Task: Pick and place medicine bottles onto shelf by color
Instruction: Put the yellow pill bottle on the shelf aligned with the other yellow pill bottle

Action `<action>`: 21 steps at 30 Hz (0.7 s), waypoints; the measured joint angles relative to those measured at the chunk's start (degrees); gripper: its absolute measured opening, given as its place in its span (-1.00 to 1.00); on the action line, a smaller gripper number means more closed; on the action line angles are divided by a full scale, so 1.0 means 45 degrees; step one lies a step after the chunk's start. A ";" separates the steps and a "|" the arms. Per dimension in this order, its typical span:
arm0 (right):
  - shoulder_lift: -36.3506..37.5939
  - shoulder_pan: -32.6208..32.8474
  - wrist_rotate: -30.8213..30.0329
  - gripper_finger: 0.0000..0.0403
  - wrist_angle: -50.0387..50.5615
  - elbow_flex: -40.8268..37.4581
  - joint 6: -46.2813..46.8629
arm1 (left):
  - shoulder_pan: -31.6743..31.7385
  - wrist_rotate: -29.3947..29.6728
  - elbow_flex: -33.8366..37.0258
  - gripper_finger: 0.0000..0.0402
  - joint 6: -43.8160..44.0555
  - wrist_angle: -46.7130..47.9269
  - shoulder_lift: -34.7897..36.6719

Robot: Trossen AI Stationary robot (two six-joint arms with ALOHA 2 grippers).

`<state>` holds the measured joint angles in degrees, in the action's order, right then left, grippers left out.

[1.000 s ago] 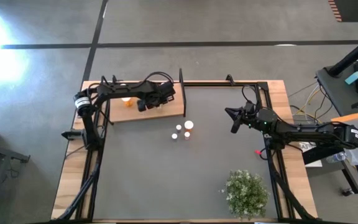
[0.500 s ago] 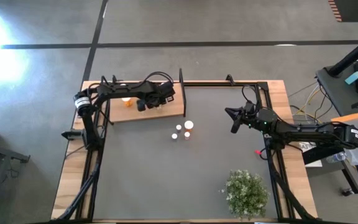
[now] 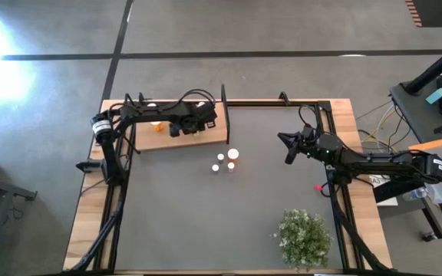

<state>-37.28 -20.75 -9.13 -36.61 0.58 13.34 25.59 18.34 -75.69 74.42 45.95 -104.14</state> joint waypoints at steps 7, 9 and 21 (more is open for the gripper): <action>0.0000 0.0000 0.0002 -0.95 0.0001 -0.0002 0.0000 | -0.0704 0.0050 -0.0079 -0.56 -0.1486 -0.0138 0.0117; 0.0000 -0.0001 0.0000 -0.95 -0.0001 -0.0004 0.0000 | -0.1004 0.0331 -0.0071 -0.56 -0.1688 -0.0293 0.0220; -0.0005 0.0000 0.0000 -0.95 0.0002 0.0000 0.0000 | -0.3344 0.4935 0.0029 -0.56 -0.1619 -0.0799 0.0539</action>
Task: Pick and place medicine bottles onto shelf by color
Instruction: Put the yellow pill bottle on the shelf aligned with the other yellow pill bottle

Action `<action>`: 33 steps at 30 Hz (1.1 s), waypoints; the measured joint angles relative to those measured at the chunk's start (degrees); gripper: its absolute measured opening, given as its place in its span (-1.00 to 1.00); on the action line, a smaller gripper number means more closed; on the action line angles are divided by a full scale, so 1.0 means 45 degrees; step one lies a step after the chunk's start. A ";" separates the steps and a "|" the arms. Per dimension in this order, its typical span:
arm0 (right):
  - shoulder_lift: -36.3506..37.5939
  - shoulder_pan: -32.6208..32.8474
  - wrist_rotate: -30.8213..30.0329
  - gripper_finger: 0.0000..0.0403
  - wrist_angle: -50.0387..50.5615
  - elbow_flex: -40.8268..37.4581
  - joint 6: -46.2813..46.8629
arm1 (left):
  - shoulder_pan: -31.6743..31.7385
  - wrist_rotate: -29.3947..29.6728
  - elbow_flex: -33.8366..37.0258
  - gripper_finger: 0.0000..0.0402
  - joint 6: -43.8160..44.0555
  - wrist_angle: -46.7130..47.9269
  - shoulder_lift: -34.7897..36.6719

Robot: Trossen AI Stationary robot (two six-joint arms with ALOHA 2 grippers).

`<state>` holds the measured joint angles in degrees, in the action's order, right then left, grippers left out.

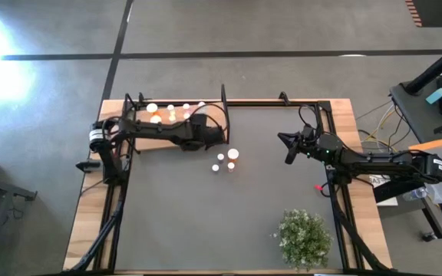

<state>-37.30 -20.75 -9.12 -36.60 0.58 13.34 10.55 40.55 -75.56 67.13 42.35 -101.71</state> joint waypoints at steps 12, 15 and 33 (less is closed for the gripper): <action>0.0000 -0.0001 0.0004 -0.95 -0.0004 -0.0004 0.0000 | -0.1457 0.4836 0.1856 -0.56 0.1998 -0.2352 0.0005; 0.0000 0.0000 0.0001 -0.95 -0.0003 -0.0003 0.0000 | -0.1592 0.5771 0.2633 -0.56 0.1985 -0.3574 0.0005; 0.0000 0.0000 0.0002 -0.95 0.0000 -0.0002 -0.0002 | -0.1772 0.7379 0.5485 -0.56 -0.0431 -0.8995 0.0005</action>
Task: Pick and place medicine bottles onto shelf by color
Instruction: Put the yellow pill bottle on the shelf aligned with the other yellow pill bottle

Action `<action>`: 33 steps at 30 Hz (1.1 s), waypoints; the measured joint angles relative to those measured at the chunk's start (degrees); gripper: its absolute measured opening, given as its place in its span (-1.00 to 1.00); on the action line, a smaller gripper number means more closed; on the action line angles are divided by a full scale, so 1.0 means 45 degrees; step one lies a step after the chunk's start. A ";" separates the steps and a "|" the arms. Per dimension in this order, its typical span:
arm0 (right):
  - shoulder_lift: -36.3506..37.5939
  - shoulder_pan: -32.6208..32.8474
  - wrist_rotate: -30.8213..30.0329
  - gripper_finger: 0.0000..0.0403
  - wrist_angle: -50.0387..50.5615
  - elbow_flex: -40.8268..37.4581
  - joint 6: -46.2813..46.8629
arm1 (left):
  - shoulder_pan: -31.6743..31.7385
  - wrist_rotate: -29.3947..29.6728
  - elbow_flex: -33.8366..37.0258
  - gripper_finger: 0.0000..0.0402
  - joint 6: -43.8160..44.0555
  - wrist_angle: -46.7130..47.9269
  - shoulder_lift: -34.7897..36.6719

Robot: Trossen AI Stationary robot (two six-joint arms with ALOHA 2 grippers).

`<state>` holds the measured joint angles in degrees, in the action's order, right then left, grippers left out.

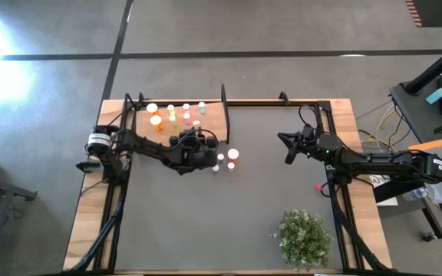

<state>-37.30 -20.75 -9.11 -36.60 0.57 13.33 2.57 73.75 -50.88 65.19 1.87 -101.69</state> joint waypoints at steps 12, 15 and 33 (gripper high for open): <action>0.0000 0.0000 0.0002 -0.95 -0.0001 0.0002 -0.0001 | -0.0349 0.0731 0.0695 -0.56 -0.1587 -0.1343 -0.0005; 0.0000 -0.0003 0.0000 -0.95 -0.0002 0.0000 0.0002 | -0.0558 0.0734 0.0904 -0.56 -0.1582 -0.1669 -0.0010; -0.0058 -0.0003 0.0000 -0.95 0.0007 0.0002 0.0002 | -0.1463 0.2789 0.1625 -0.56 -0.1561 -0.3046 -0.0852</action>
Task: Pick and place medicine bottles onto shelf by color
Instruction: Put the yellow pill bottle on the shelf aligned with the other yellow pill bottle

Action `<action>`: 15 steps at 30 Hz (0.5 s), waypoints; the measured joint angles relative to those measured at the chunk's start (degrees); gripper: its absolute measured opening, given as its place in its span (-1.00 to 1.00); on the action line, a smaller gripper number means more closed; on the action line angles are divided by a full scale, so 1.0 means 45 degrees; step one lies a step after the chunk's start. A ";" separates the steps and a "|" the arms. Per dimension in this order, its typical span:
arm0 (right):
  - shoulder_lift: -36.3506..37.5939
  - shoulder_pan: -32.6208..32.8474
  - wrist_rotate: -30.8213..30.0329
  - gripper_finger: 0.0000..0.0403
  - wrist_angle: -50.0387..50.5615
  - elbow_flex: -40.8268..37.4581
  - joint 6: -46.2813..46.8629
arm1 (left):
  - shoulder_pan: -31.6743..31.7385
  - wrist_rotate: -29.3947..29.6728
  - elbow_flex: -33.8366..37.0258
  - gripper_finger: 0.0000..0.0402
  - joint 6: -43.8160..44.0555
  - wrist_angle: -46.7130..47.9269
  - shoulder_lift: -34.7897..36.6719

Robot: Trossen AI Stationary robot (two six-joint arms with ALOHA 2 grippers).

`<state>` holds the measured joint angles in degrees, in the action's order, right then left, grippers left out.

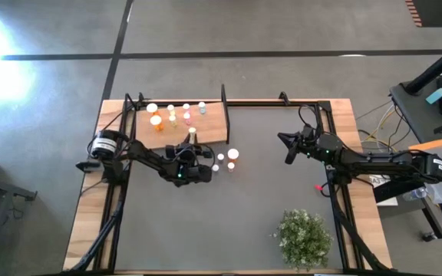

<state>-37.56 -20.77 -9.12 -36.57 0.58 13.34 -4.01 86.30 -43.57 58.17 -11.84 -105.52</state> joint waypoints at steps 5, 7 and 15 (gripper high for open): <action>0.0000 0.0003 -0.0002 -0.95 0.0003 -0.0005 0.0000 | 0.0079 0.0132 0.0000 -0.56 0.0008 -0.0034 -0.0018; -0.0005 0.0003 0.0002 -0.95 0.0003 -0.0005 -0.0004 | 0.0230 0.0174 0.0010 -0.56 0.0149 -0.0040 -0.0018; -0.0005 0.0003 0.0000 -0.95 0.0003 -0.0002 -0.0003 | 0.0722 0.0185 0.0253 -0.56 0.0661 -0.0039 -0.0018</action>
<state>-37.58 -20.75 -9.11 -36.56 0.57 13.33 -0.76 87.14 -42.43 61.14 -12.01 -105.60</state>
